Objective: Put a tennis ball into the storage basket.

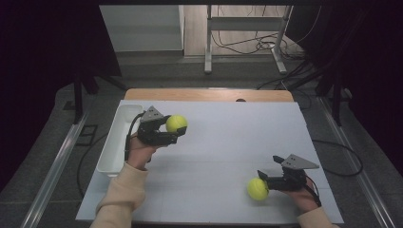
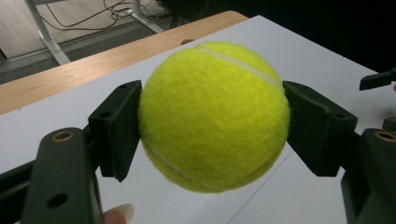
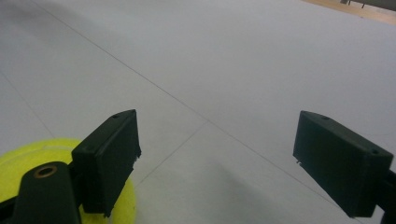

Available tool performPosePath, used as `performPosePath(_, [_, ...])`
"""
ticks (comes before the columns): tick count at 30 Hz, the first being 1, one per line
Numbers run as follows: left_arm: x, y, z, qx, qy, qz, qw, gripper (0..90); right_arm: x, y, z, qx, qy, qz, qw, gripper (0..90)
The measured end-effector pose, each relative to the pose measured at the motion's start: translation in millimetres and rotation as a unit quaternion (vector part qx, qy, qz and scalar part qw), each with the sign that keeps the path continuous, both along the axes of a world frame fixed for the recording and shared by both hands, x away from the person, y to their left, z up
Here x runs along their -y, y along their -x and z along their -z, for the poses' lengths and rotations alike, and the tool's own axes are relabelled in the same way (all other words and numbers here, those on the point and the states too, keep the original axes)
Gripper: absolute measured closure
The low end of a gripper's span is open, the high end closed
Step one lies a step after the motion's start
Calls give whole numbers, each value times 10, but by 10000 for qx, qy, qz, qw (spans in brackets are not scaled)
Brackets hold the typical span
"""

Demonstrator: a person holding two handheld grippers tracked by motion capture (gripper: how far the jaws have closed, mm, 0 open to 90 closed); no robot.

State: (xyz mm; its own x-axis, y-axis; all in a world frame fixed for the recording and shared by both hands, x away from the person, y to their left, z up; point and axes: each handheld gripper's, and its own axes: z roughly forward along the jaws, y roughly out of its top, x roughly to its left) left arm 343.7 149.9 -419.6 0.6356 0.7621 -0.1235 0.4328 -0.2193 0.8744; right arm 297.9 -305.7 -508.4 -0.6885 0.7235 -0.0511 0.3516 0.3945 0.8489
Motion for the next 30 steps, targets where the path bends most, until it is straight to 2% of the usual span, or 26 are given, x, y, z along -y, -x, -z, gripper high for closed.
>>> performPosePath(15, [-181, 0, -39, 52, 117, -273, 9995, 255, 0, 0, 1, -11, -24, -7, 10000, 150])
performPosePath(30, [-459, 4, -87, 101, 275, -667, 9973, 256, -2, -3, 1, 7, -15, -9, 10000, 150])
